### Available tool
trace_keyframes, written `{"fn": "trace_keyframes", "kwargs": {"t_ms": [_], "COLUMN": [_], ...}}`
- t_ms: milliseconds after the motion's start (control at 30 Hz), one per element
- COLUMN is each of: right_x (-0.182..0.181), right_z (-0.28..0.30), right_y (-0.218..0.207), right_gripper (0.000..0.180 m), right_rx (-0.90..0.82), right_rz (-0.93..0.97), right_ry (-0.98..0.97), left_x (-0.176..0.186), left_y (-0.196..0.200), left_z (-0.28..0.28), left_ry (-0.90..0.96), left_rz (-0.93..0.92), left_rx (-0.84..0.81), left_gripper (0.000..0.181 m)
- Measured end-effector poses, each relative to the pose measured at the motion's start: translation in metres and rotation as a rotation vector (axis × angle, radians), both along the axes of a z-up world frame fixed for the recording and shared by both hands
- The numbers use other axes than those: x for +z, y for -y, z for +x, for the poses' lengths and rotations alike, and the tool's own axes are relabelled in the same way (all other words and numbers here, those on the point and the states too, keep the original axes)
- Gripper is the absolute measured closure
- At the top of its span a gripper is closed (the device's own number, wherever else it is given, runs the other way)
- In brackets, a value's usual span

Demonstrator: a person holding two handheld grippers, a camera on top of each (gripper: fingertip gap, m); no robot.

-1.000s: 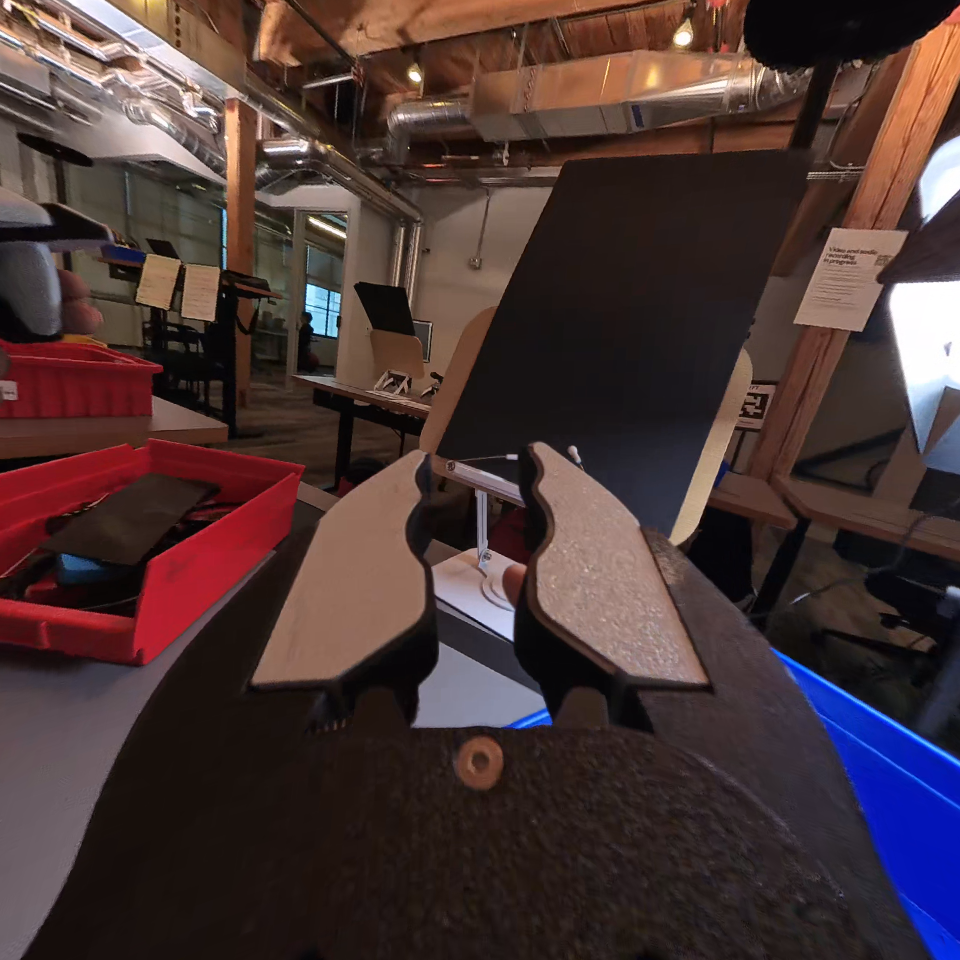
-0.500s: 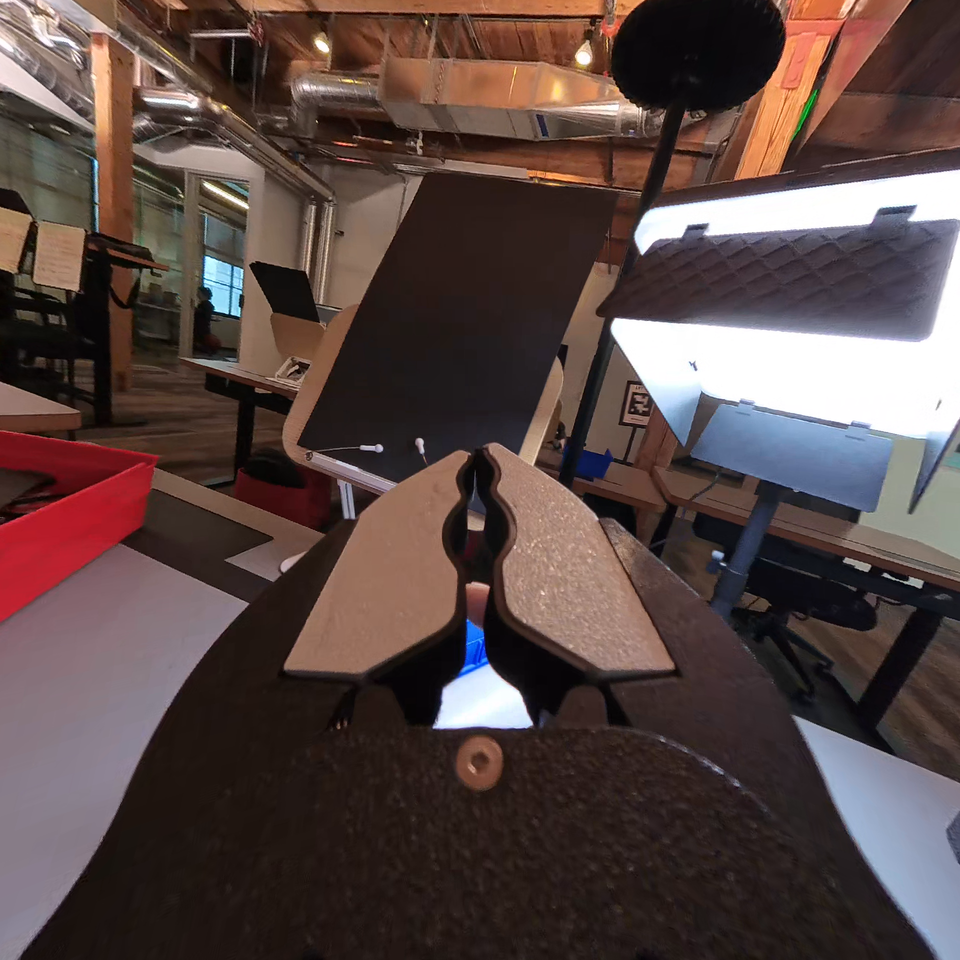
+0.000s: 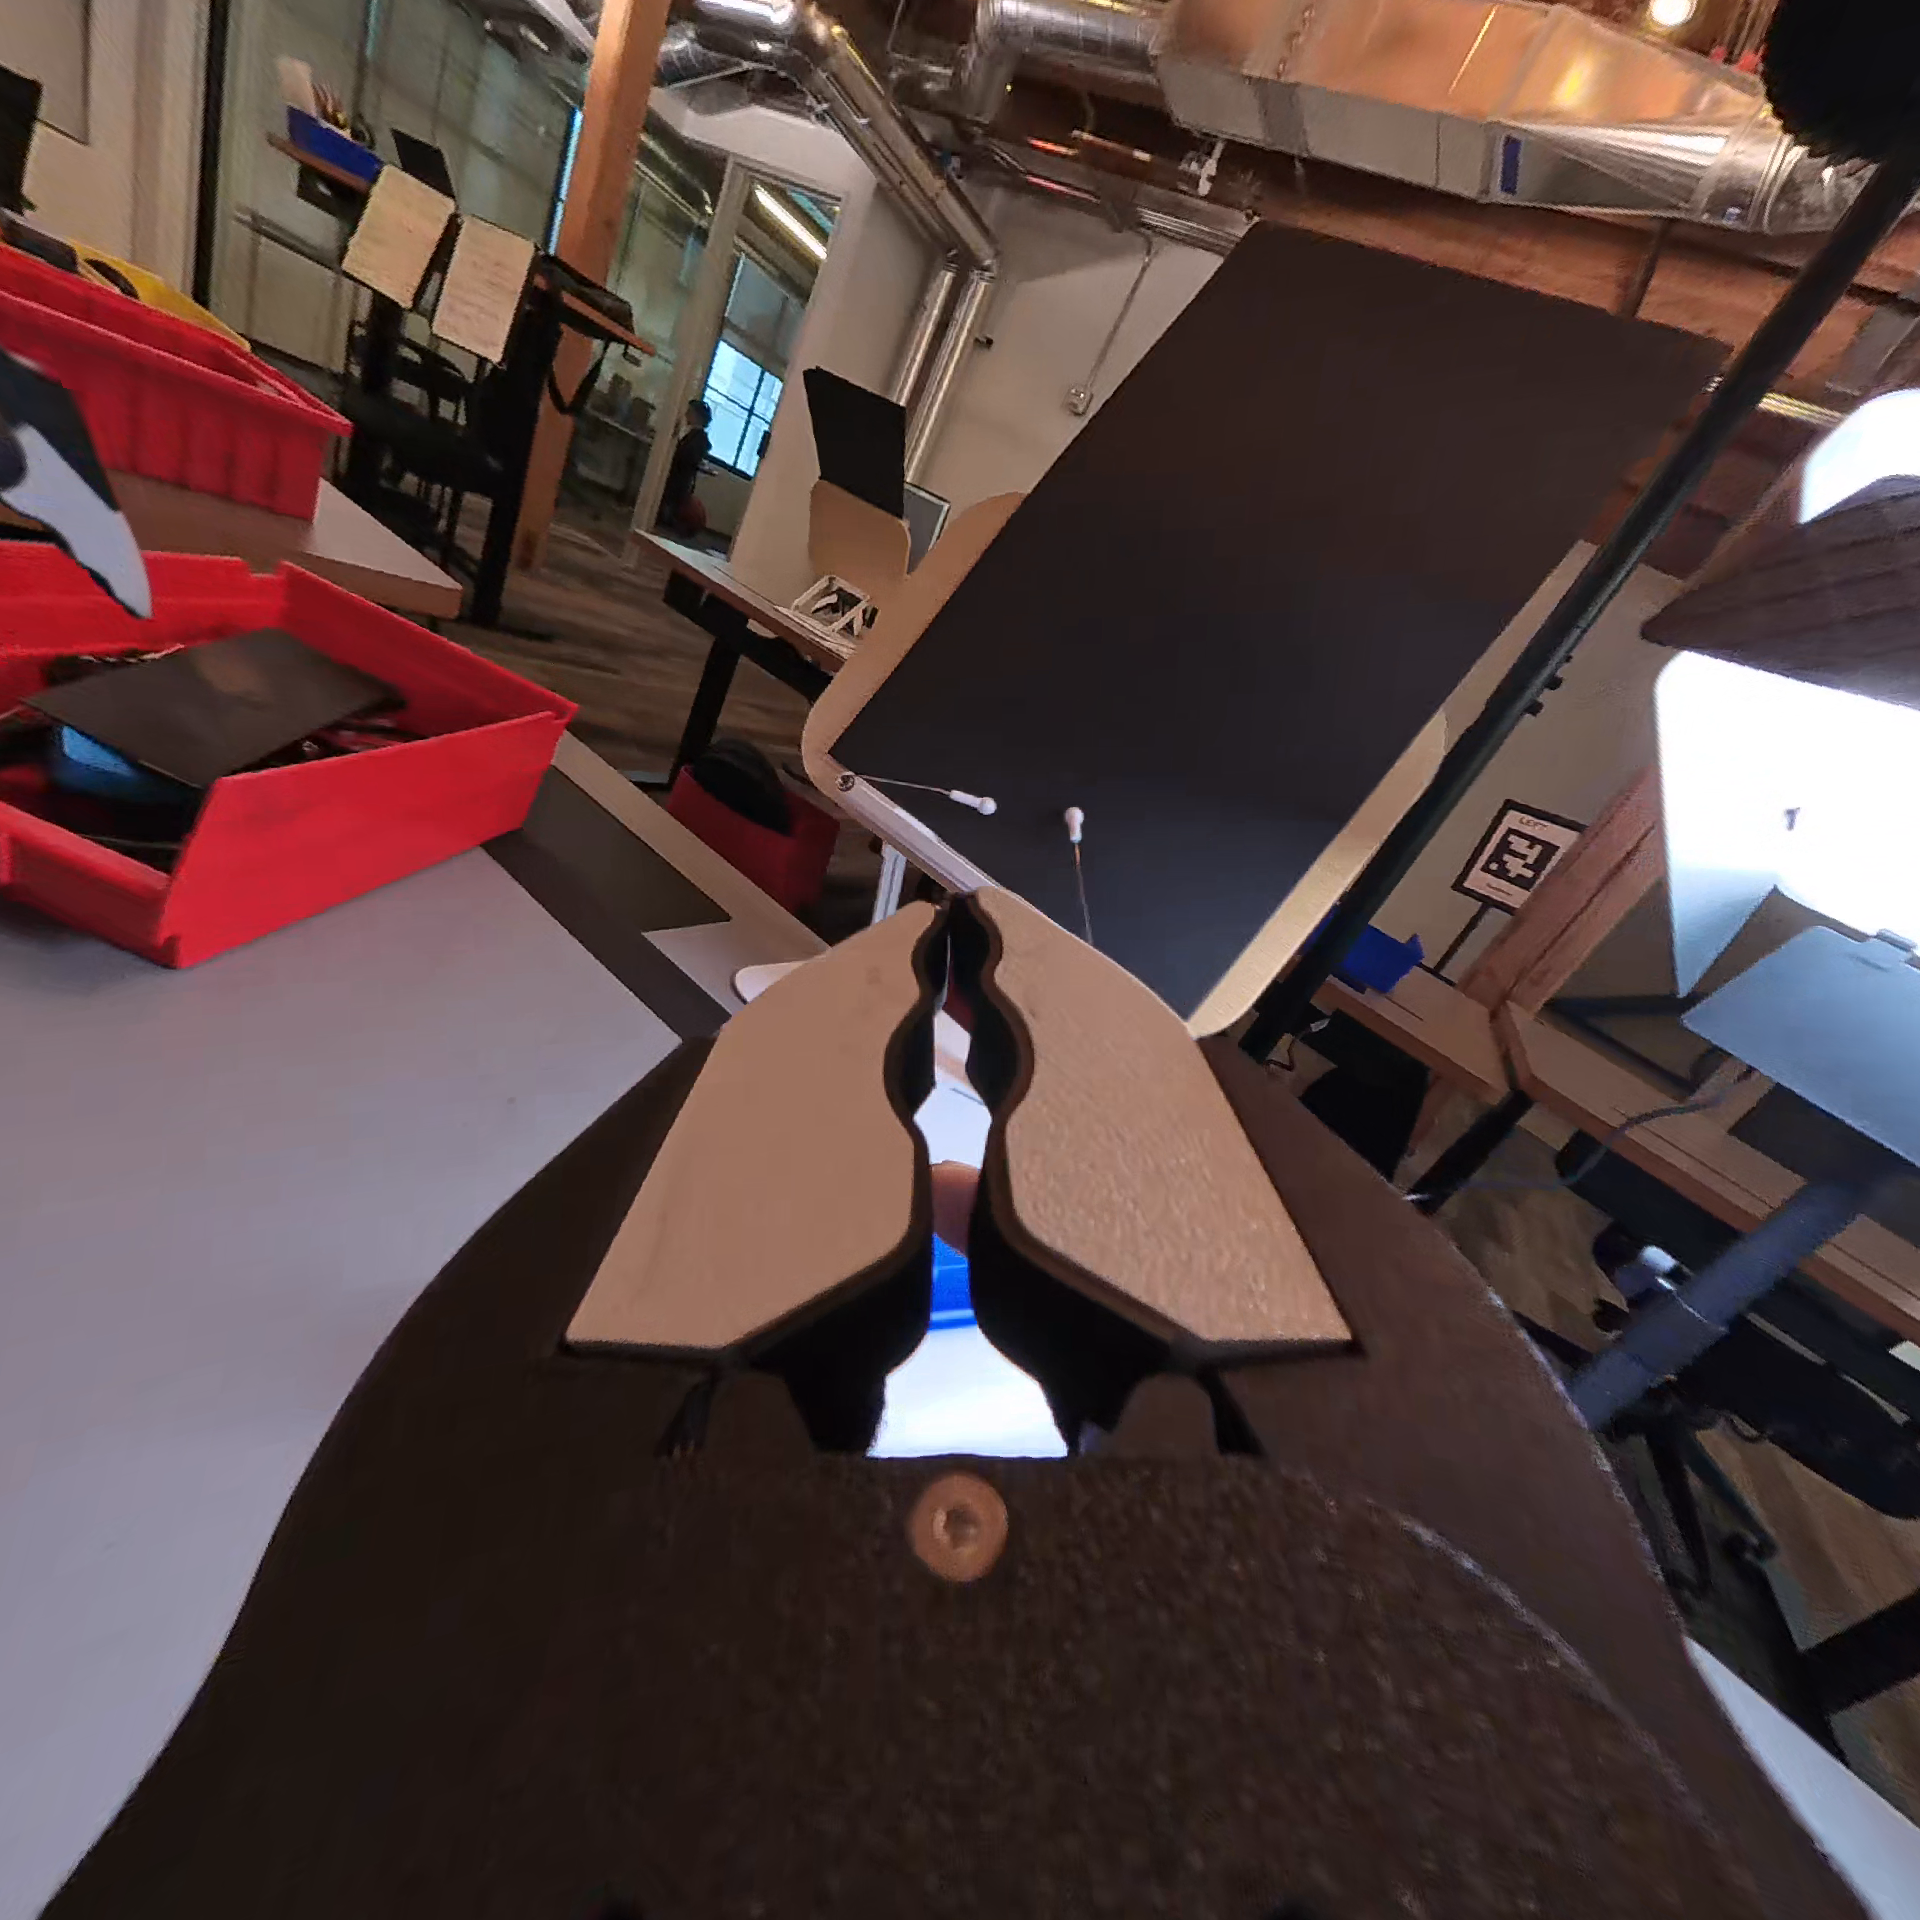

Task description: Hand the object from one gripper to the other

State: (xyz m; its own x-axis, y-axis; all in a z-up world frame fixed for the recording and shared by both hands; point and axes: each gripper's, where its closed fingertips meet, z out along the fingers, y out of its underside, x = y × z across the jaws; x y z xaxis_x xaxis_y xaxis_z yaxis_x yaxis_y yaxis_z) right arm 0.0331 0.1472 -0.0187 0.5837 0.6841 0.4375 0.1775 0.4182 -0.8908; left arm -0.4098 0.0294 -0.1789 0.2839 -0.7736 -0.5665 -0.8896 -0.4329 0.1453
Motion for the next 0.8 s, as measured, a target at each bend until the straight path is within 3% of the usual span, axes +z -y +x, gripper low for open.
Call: {"fn": "trace_keyframes", "kwargs": {"t_ms": [200, 533, 633, 800], "right_x": [-0.008, 0.001, 0.005, 0.009], "right_z": [-0.008, -0.005, -0.003, 0.001], "right_y": [0.004, 0.010, 0.012, 0.016], "right_gripper": [0.179, 0.179, 0.179, 0.179], "right_rx": [0.035, 0.072, 0.076, 0.073], "right_rz": [-0.017, -0.029, -0.028, -0.016], "right_ry": [0.010, -0.053, -0.067, -0.075], "left_x": [-0.017, -0.024, -0.029, -0.036], "left_y": [0.001, -0.002, -0.005, -0.008], "left_z": [0.006, 0.006, 0.003, 0.001], "left_ry": [-0.031, 0.023, 0.010, -0.027], "left_rz": [0.003, 0.052, 0.073, 0.075], "left_rx": [-0.100, -0.133, -0.131, -0.170], "left_gripper": [0.131, 0.162, 0.154, 0.159]}}
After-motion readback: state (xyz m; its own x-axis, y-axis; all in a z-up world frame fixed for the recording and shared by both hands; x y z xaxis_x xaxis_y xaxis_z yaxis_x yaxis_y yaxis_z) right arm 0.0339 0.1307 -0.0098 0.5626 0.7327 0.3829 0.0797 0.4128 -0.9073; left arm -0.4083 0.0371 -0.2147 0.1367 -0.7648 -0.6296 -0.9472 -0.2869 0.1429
